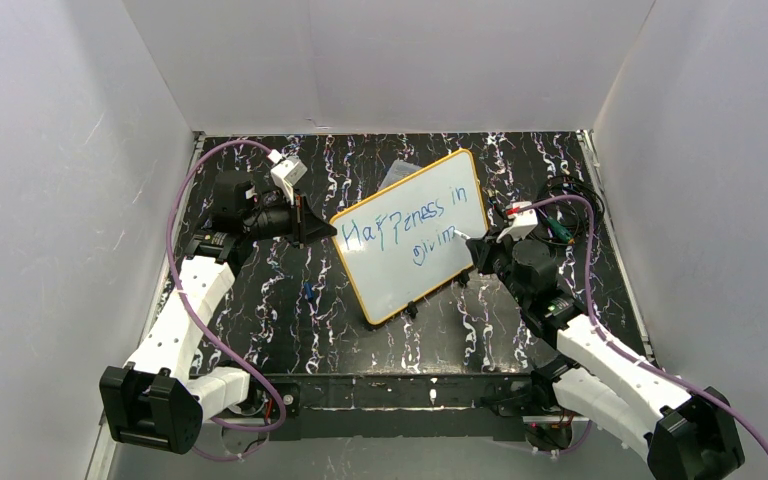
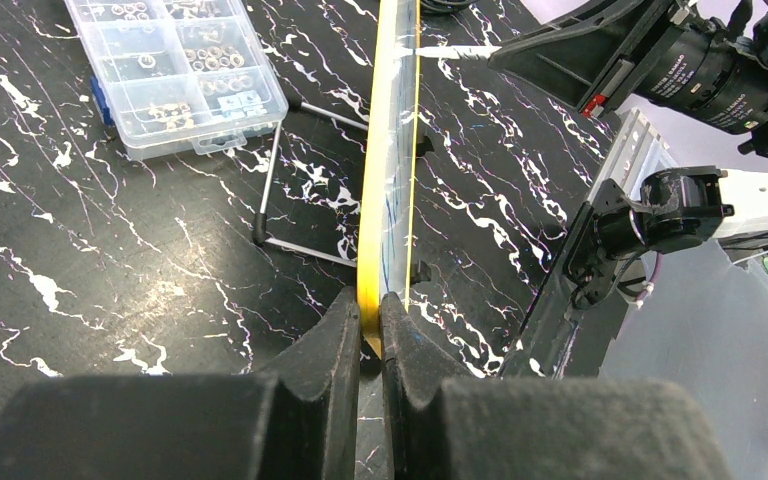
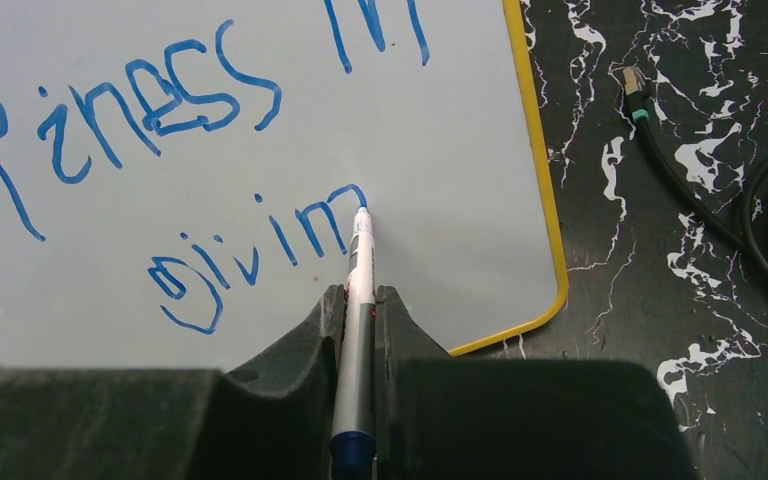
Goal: Write a sentence on the whiteboard
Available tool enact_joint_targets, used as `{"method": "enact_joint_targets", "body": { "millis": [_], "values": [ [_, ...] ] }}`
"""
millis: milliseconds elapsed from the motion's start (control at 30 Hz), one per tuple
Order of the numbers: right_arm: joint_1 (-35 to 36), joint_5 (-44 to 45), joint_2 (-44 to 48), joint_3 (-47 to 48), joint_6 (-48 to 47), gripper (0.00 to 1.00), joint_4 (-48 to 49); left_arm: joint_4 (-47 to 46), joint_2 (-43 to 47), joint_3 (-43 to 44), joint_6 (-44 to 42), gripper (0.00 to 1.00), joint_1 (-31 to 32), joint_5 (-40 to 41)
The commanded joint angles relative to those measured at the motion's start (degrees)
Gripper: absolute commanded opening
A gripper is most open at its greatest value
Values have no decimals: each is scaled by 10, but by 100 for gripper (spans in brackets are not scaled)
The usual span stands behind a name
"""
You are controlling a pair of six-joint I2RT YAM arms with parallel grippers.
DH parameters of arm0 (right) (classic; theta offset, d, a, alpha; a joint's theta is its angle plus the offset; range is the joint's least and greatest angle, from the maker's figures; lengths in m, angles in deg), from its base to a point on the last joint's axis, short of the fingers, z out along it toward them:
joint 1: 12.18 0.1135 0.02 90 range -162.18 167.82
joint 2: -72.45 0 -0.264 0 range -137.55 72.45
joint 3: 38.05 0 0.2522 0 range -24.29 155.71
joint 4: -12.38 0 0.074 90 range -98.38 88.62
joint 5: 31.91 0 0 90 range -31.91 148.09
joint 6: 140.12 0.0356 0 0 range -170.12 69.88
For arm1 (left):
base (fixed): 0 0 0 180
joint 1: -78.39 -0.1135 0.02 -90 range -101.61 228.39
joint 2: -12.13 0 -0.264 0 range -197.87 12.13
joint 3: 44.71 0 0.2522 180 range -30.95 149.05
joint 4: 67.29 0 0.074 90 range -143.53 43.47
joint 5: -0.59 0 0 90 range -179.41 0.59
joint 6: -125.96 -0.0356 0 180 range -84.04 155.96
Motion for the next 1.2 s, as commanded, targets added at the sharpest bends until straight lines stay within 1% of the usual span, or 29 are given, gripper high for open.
{"method": "enact_joint_targets", "body": {
  "millis": [0, 533, 733, 1000, 1167],
  "values": [
    [-1, 3, 0, 26, -8, 1, 22, -6, 15, -1, -16, 0, 4, -20],
    [-1, -1, -20, -7, 43, 1, -62, -6, 15, -2, -16, 0, 4, -21],
    [-1, -22, -18, -20, 60, 1, -68, -6, 16, -1, -16, 0, 4, -21],
    [0, -59, 16, -17, 73, 1, -73, -6, 14, -1, -16, 0, 4, -22],
    [0, -67, 28, -9, 85, 1, -40, -7, 14, -1, -15, 0, 4, -23]
  ]
}}
